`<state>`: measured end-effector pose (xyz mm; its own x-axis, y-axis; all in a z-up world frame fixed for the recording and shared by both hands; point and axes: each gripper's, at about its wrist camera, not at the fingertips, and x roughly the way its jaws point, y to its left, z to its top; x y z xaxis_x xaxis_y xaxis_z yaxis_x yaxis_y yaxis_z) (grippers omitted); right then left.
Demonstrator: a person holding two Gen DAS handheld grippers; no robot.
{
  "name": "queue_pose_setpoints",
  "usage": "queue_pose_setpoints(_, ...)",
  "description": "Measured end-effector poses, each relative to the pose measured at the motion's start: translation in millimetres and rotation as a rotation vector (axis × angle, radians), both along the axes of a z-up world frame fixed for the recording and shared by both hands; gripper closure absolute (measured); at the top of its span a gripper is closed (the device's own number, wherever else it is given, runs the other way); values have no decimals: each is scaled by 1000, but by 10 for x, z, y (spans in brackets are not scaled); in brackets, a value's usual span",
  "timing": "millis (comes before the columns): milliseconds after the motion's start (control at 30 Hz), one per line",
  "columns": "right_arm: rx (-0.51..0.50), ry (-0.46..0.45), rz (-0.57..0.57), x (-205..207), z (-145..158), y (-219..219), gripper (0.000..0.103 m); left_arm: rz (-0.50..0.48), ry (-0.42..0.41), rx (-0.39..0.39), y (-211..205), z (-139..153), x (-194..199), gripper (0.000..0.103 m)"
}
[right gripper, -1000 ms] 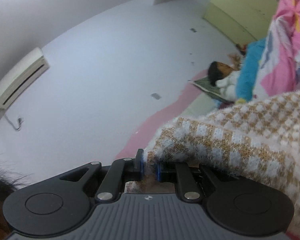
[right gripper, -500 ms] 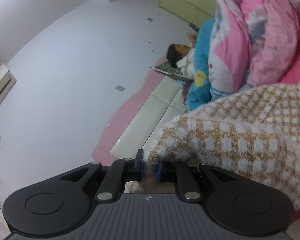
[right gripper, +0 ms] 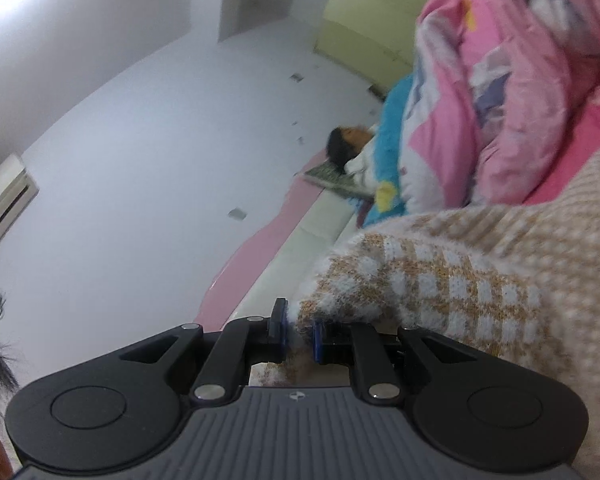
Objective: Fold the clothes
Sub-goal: 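Raise the cardigan with both grippers, shaking it out in the air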
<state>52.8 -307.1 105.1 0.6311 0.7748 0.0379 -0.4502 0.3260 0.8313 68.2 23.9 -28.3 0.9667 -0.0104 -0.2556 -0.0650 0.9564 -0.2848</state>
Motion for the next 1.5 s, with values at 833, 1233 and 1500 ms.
queue_pose_setpoints(833,-29,-706,-238,-1183,2408,-206,90,144,-895,314,208,3159,-1077,95)
queue_pose_setpoints(1233,38,-821,-213,-1390,2549,-18,90,224,-973,416,387,3546,-1455,95)
queue_pose_setpoints(1500,43,-609,-225,-545,1968,-39,91,193,-783,459,276,3043,-578,95)
